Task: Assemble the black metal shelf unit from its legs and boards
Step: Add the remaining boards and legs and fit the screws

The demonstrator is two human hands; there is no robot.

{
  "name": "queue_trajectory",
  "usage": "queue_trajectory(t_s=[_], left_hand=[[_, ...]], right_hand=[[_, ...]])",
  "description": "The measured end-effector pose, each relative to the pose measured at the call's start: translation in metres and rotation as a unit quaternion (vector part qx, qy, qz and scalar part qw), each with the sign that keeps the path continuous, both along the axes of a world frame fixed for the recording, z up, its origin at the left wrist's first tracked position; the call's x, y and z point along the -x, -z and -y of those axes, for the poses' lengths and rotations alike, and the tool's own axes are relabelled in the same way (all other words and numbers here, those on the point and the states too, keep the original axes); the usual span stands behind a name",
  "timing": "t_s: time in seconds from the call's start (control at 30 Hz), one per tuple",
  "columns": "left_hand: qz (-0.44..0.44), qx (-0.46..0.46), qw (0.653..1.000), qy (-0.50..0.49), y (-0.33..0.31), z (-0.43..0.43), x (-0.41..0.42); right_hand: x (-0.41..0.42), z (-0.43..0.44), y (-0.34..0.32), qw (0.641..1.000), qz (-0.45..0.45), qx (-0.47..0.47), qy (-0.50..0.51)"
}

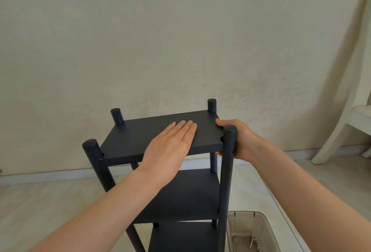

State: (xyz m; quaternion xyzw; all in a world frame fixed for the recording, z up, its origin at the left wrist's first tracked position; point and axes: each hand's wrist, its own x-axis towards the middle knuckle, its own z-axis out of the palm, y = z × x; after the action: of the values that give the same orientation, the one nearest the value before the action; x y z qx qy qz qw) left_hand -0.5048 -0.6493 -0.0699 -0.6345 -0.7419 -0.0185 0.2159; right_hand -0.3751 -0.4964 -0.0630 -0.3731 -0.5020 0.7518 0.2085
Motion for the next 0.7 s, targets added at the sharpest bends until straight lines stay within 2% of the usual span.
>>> queue_trajectory(t_s=[0.4,0.47,0.53,0.6,0.7], left_hand=[[0.002,0.01,1.0,-0.021,-0.002,0.013,-0.002],[0.008,-0.028,0.999,-0.017,-0.006,0.027,0.001],[0.018,-0.106,0.994,-0.031,-0.006,0.046,0.004],[0.024,-0.19,0.979,-0.068,-0.005,0.064,0.017],[0.05,-0.262,0.954,-0.134,-0.004,0.087,0.043]], right_hand=[[-0.002,-0.006,0.012,0.999,-0.042,0.002,-0.006],[-0.003,-0.006,0.013,0.999,-0.05,0.004,-0.006],[-0.004,-0.005,0.015,0.998,-0.055,0.005,-0.004],[-0.005,-0.004,0.016,0.998,-0.059,0.004,0.0],[-0.006,-0.002,0.017,0.998,-0.063,0.002,0.011]])
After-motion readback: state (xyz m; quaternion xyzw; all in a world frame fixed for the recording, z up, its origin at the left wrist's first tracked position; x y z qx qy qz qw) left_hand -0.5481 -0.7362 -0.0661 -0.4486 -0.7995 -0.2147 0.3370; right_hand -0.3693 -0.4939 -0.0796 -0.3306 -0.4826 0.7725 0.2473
